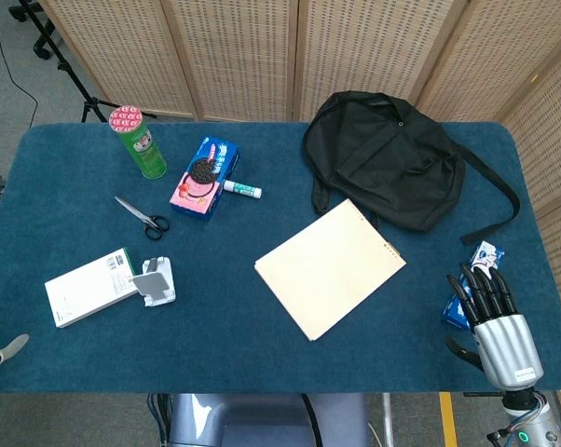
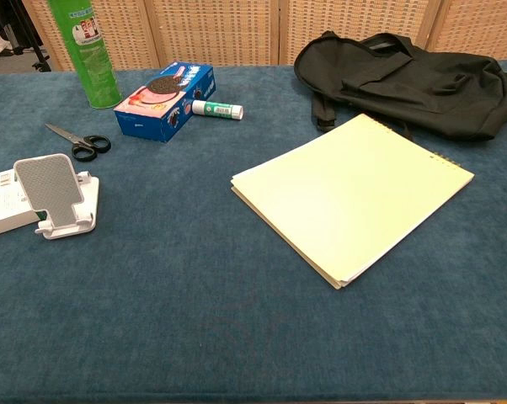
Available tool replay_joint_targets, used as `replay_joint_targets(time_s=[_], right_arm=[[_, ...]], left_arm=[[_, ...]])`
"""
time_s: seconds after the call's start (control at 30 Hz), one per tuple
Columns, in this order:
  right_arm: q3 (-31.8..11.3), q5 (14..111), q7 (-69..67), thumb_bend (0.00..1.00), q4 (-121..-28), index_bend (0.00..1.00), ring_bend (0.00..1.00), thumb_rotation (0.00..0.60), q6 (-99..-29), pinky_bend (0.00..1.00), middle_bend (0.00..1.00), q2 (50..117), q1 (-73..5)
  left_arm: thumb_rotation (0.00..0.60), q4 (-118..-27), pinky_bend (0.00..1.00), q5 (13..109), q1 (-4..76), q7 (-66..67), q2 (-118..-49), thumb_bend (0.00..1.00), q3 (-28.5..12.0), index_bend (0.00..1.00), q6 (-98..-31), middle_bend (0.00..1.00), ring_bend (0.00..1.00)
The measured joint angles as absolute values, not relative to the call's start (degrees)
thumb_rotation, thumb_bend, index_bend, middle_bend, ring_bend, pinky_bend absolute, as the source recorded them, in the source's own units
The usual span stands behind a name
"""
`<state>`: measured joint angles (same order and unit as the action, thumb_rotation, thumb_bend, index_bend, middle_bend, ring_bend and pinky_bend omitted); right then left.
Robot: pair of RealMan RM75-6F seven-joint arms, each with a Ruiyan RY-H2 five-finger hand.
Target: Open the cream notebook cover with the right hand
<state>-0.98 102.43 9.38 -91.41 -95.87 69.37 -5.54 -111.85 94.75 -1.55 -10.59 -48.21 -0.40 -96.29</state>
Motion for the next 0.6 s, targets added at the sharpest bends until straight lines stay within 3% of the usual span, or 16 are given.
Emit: replay_joint_targets(time_s=[0.27, 0.6], right_arm=[[-0.7, 103.0, 9.9, 0.00, -91.8, 0.01, 0.00, 0.600, -95.4, 0.00, 0.00, 69.4, -5.4], [1.1, 105.5, 7.3, 0.00, -93.1, 0.34, 0.00, 0.600, -91.7, 0.00, 0.00, 70.1, -7.1]], left_arm=[[0.600, -111.8, 0.00, 94.7, -1.8, -11.0, -48.2, 0.00, -0.5, 0.00, -96.6, 0.00, 0.00], [0.600, -111.3, 0.00, 95.0, -1.9, -11.8, -48.0, 0.00, -0.3, 0.00, -96.6, 0.00, 0.00]])
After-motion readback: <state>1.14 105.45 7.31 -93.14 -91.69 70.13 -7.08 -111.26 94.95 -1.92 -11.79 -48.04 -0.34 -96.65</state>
